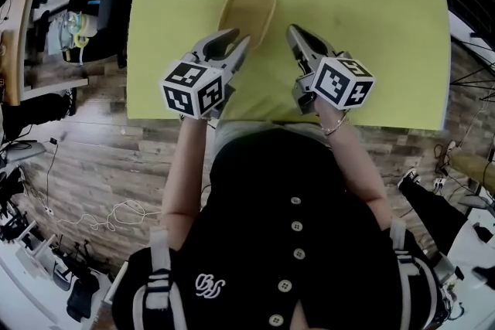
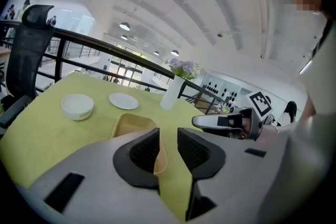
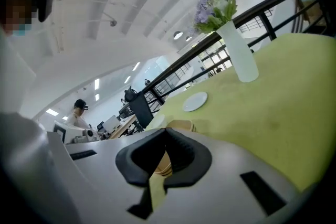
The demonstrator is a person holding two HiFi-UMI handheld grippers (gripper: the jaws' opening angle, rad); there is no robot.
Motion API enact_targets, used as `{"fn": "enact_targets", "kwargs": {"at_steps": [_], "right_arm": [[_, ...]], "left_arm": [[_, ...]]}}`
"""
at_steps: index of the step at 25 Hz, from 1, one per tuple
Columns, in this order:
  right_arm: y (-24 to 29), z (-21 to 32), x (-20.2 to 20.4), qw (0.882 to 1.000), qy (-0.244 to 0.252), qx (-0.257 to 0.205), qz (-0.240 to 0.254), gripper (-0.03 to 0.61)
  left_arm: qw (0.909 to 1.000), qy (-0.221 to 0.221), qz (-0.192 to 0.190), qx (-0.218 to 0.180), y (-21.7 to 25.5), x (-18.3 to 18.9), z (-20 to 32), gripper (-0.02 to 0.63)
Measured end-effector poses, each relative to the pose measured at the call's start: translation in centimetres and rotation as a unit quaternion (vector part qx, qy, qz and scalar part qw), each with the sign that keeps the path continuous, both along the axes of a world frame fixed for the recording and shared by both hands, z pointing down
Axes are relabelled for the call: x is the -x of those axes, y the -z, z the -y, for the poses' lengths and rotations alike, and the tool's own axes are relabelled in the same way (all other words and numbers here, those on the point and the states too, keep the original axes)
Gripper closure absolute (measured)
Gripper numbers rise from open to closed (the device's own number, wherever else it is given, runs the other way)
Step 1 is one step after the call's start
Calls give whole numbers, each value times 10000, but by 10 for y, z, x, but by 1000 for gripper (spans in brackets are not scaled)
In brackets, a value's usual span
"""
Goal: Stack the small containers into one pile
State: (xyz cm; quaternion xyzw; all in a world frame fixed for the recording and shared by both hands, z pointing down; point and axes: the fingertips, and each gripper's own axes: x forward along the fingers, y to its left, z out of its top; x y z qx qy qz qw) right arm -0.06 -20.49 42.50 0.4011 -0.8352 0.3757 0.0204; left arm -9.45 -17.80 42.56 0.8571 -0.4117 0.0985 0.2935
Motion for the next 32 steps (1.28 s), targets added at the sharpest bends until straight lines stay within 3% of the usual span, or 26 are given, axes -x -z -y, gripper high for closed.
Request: {"fn": "enact_targets", "kwargs": {"at_steps": [7,11,14,20,32], "right_arm": [[42,-3,2,9932,537,-1032,4,566],[55,-9,10,9812,1330,-1388,-196,566],[59,-12,11,9714,1730,-1572,-420,566],[47,-8,-6,9701,1570,-1630,-880,566],[15,-11,-21,9779,1260,-1328,-1009,566]], "left_arm": [[9988,-340,-5,-362,21,-25,8,549],[9969,-440,20,-650,37,-41,15,603],[9966,-466,-35,-680,41,-49,16,603],[9988,-207,148,-413,35,-50,16,604],[9982,-562,194,-54,14,-66,2,604]]}}
